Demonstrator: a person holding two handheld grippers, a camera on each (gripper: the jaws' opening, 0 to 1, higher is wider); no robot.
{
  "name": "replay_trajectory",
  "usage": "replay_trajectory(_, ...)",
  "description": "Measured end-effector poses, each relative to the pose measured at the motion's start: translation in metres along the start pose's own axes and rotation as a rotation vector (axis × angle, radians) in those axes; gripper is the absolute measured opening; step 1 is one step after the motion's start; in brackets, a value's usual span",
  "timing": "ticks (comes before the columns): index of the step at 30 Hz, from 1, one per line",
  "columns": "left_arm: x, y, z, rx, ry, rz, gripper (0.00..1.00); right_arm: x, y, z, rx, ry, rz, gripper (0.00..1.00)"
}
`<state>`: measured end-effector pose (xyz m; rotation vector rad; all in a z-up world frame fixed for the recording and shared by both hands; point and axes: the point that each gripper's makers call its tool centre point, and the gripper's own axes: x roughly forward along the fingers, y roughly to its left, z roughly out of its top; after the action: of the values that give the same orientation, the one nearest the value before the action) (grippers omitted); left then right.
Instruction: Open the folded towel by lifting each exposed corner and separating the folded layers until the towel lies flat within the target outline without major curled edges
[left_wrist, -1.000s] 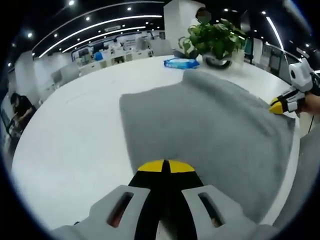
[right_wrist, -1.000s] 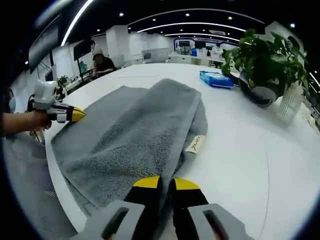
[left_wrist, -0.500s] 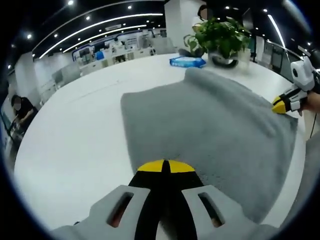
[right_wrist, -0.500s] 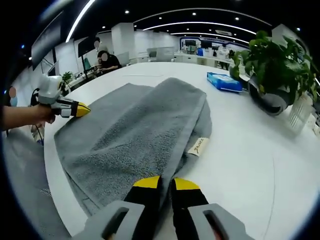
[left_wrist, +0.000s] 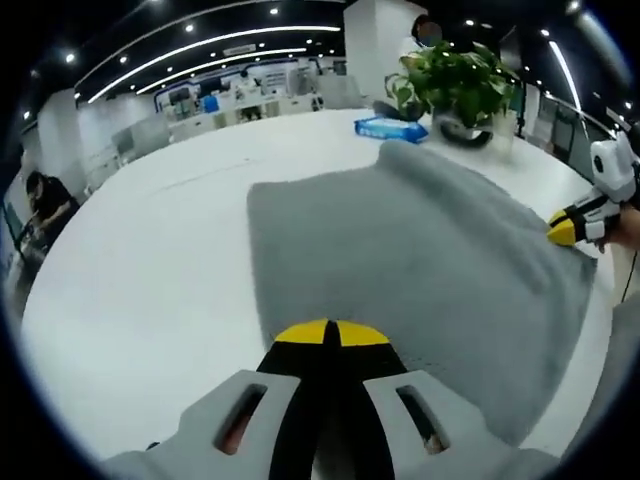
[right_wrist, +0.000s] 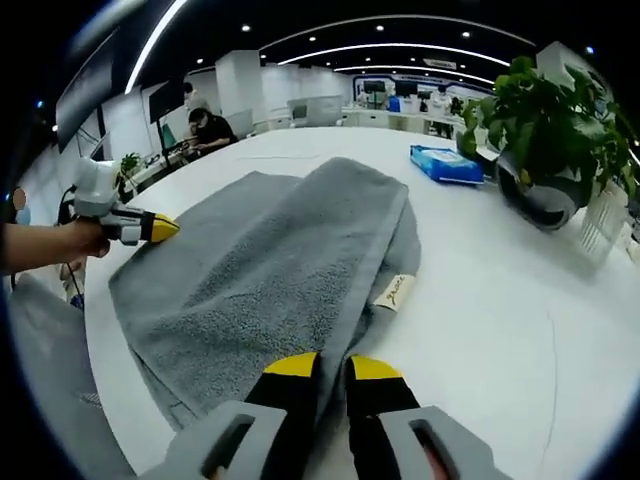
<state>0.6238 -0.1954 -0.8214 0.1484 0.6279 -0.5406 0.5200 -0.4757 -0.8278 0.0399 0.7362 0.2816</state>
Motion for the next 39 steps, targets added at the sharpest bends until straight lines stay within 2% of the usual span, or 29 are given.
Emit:
replay_trajectory(3,-0.004,-0.023,0.014,0.06,-0.049,-0.052,0.0,-0.006,-0.004,0.002,0.015,-0.019,-0.017,0.09)
replay_trajectory(6,-0.003,-0.039,0.02,0.066,-0.043,-0.081,0.0,-0.01,-0.007,0.004,0.047,-0.038,-0.025,0.1)
replay_trajectory(9,-0.002,-0.064,0.03,0.086,-0.07,-0.127,0.0,-0.014,-0.011,0.005,0.072,-0.044,-0.046,0.1)
replay_trajectory(12,-0.003,-0.1,0.04,0.104,-0.102,-0.198,0.01,-0.02,-0.019,0.005,0.106,-0.057,-0.098,0.1)
replay_trajectory(15,-0.004,-0.129,0.042,0.127,-0.116,-0.25,0.02,-0.025,-0.021,0.009,0.15,-0.085,-0.114,0.1)
replay_trajectory(16,-0.005,-0.144,0.042,0.136,-0.118,-0.286,0.02,-0.026,-0.022,0.009,0.161,-0.085,-0.117,0.1)
replay_trajectory(19,-0.009,-0.174,0.04,0.166,-0.128,-0.35,0.03,-0.026,-0.022,0.008,0.163,-0.084,-0.122,0.07)
replay_trajectory(24,-0.014,-0.213,0.032,0.207,-0.122,-0.441,0.04,-0.023,-0.008,0.003,0.19,-0.052,-0.061,0.01)
replay_trajectory(27,-0.016,-0.23,0.024,0.218,-0.108,-0.48,0.04,-0.021,-0.003,0.004,0.192,-0.051,-0.042,0.02)
replay_trajectory(32,-0.019,-0.246,0.012,0.224,-0.089,-0.515,0.04,-0.017,0.003,-0.001,0.178,-0.026,-0.017,0.05)
replay_trajectory(36,-0.023,-0.253,0.008,0.244,-0.091,-0.535,0.04,-0.012,0.006,-0.008,0.165,0.004,-0.007,0.06)
replay_trajectory(39,-0.024,-0.253,0.008,0.243,-0.093,-0.533,0.04,-0.012,0.007,-0.011,0.163,0.021,-0.007,0.02)
